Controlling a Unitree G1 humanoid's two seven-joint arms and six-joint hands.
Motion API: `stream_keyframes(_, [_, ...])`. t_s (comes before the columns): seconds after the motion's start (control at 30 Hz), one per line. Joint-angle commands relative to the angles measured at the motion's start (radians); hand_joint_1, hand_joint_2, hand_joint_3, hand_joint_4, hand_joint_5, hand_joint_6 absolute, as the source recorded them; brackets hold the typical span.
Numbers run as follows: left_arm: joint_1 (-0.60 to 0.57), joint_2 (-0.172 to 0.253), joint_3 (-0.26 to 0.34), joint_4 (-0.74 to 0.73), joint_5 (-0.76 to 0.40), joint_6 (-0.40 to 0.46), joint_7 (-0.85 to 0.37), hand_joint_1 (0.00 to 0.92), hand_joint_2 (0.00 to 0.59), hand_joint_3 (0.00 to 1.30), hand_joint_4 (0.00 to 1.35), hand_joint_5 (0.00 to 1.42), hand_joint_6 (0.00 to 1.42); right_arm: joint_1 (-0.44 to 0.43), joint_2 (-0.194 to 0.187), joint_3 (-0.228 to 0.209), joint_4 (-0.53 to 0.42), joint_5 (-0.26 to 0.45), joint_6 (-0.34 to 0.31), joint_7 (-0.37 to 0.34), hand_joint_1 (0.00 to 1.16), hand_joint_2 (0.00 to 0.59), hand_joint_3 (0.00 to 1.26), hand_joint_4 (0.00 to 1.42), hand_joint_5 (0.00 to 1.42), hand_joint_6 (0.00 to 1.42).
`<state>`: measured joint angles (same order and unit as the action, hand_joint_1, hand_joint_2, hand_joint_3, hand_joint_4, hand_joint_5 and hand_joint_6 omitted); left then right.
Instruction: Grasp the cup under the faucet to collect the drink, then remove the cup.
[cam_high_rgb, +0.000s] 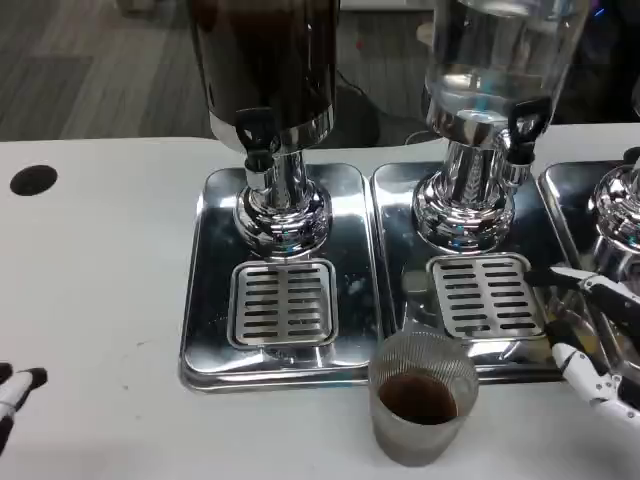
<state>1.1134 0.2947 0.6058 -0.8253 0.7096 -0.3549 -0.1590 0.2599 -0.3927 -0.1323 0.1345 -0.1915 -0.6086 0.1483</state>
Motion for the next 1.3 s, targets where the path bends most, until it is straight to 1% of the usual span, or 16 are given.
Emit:
stream_keyframes(0.03, [0.024,-0.022,0.036,0.004,-0.035,-0.025,-0.011,0.0,0.086,0.11,0.0,0.08,0.27,0.013,-0.004,-0.002,0.002,0.01,-0.007,-0.006,0.55,0.435,0.31,0.21,0.13,0.0])
stream_keyframes(0.17, [0.026,-0.037,0.069,-0.003,-0.084,-0.039,-0.015,0.0,0.091,0.11,0.0,0.08,0.27,0.019,0.008,-0.019,0.007,0.053,-0.007,-0.011,0.58,0.41,0.31,0.21,0.14,0.0])
stream_keyframes(0.23, [0.024,-0.047,0.074,-0.005,-0.094,-0.051,-0.014,0.0,0.092,0.11,0.0,0.08,0.27,0.025,0.013,-0.027,0.0,0.068,-0.008,-0.016,0.6,0.397,0.31,0.21,0.14,0.0])
stream_keyframes(0.4, [0.008,-0.07,0.07,0.015,-0.104,-0.084,-0.002,0.0,0.091,0.11,0.0,0.08,0.27,0.04,-0.001,-0.031,-0.022,0.031,-0.018,-0.028,0.61,0.397,0.31,0.21,0.14,0.0])
stream_keyframes(0.43, [0.001,-0.082,0.066,0.04,-0.114,-0.104,0.02,0.0,0.077,0.11,0.0,0.07,0.27,0.046,-0.007,-0.033,-0.032,0.009,-0.025,-0.034,0.61,0.403,0.31,0.2,0.12,0.0])
stream_keyframes(0.5, [-0.017,-0.104,0.059,0.1,-0.14,-0.142,0.061,0.0,0.077,0.09,0.0,0.06,0.26,0.059,-0.016,-0.04,-0.056,-0.028,-0.033,-0.05,0.59,0.444,0.29,0.15,0.08,0.0])
stream_keyframes(0.53, [-0.026,-0.112,0.056,0.127,-0.155,-0.155,0.074,0.0,0.086,0.09,0.0,0.05,0.26,0.067,-0.02,-0.046,-0.072,-0.047,-0.034,-0.059,0.58,0.46,0.29,0.14,0.07,0.0])
stream_keyframes(0.6, [-0.044,-0.121,0.052,0.166,-0.165,-0.181,0.095,0.0,0.09,0.08,0.0,0.04,0.26,0.076,-0.022,-0.054,-0.092,-0.065,-0.029,-0.069,0.58,0.468,0.28,0.12,0.06,0.0])
stream_keyframes(0.73, [-0.069,-0.117,0.042,0.204,-0.166,-0.216,0.104,0.0,0.098,0.08,0.0,0.03,0.26,0.089,-0.022,-0.063,-0.117,-0.079,-0.019,-0.075,0.57,0.473,0.27,0.11,0.05,0.0])
stream_keyframes(0.8, [-0.088,-0.115,0.034,0.219,-0.169,-0.226,0.106,0.0,0.1,0.08,0.0,0.03,0.26,0.095,-0.021,-0.064,-0.133,-0.088,-0.014,-0.077,0.57,0.484,0.26,0.08,0.04,0.0])
stream_keyframes(0.9, [-0.108,-0.116,0.028,0.23,-0.172,-0.234,0.104,0.0,0.103,0.08,0.0,0.03,0.26,0.096,-0.022,-0.065,-0.149,-0.095,-0.002,-0.073,0.57,0.501,0.24,0.07,0.03,0.0])
stream_keyframes(1.17, [-0.127,-0.123,0.021,0.246,-0.181,-0.257,0.103,0.0,0.107,0.07,0.0,0.03,0.26,0.102,-0.029,-0.066,-0.181,-0.104,0.028,-0.066,0.57,0.506,0.23,0.06,0.01,0.0])
stream_keyframes(1.3, [-0.134,-0.118,0.006,0.267,-0.181,-0.264,0.099,0.0,0.108,0.06,0.0,0.02,0.26,0.105,-0.029,-0.059,-0.192,-0.123,0.037,-0.067,0.57,0.506,0.23,0.05,0.01,0.0])
